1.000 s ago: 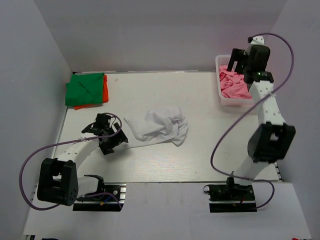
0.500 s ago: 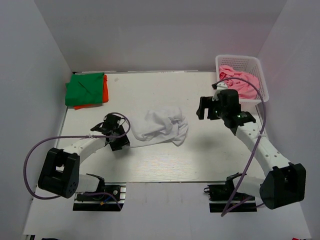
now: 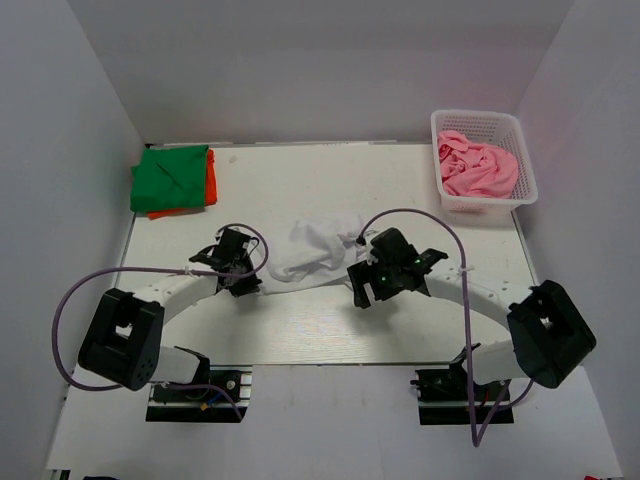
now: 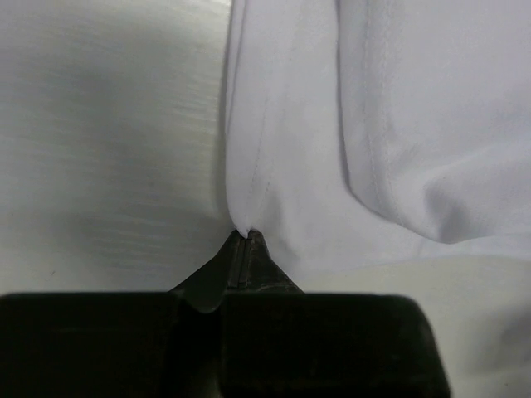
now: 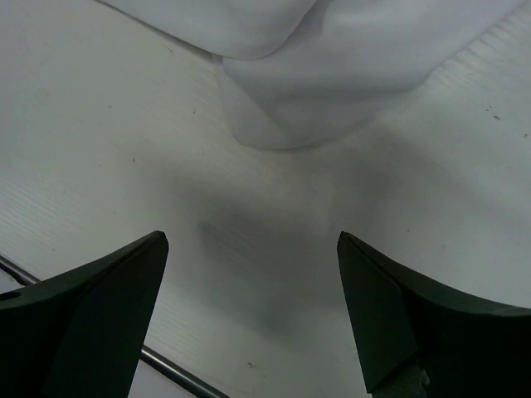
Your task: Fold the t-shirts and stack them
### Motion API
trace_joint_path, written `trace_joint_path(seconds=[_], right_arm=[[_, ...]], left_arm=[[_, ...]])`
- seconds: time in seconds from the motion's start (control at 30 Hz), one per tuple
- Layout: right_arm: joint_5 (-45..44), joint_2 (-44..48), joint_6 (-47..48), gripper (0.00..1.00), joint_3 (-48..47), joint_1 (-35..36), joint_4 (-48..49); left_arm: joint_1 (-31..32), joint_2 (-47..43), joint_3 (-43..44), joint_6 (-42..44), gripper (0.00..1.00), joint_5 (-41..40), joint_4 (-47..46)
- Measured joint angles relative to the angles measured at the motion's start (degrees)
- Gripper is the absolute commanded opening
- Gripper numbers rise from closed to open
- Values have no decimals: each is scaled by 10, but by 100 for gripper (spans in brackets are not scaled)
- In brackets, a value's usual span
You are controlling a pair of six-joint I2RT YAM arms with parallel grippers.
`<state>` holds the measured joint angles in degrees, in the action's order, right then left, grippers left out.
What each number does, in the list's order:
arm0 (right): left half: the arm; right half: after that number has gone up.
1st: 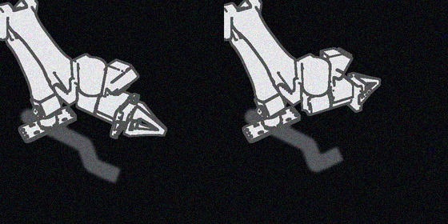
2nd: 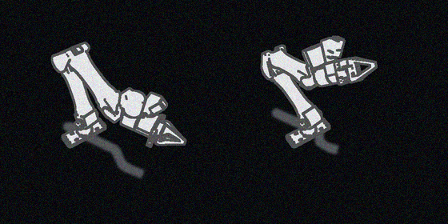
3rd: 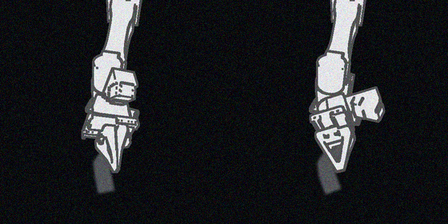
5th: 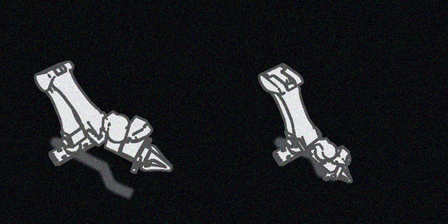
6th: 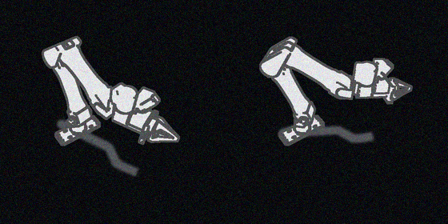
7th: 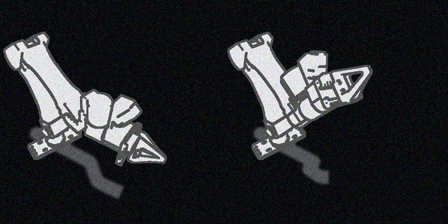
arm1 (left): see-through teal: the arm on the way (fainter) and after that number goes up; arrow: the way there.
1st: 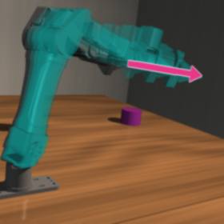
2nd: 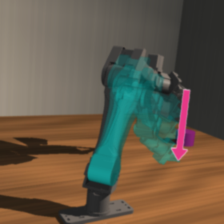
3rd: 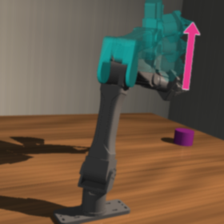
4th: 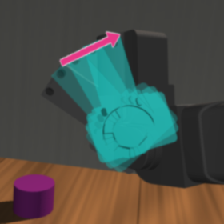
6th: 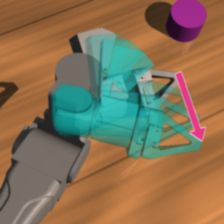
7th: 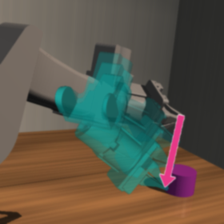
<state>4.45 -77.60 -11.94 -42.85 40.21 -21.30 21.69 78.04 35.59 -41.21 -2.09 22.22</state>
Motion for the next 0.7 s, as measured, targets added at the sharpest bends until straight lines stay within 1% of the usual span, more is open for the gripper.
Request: trace_joint_path(seconds=[0.03,0.2,0.3,0.33,0.4,0.43,0.5,0.63,0.7], right_arm=[[-5,-9,-5,87,2,6,9],[-27,-37,-38,79,6,13,69],[-52,-53,-56,70,7,14,106],[-59,-58,-60,54,7,14,113],[-74,-68,-66,36,7,14,126],[-81,-73,-70,17,7,14,127],[-95,-77,-70,0,7,14,126],[-121,-71,-72,0,5,14,123],[-143,-52,-71,0,5,14,122]], left_arm=[[1,-7,-4,0,0,-3,4],[2,-51,-24,0,0,-7,18],[2,-74,-26,0,0,-7,17],[2,-80,-26,0,0,-7,17],[2,-88,-26,1,0,-7,17],[2,-89,-26,1,0,-7,17],[2,-90,-26,1,0,-6,17],[2,-98,-25,1,0,-1,17],[2,-109,-20,0,0,1,18]])
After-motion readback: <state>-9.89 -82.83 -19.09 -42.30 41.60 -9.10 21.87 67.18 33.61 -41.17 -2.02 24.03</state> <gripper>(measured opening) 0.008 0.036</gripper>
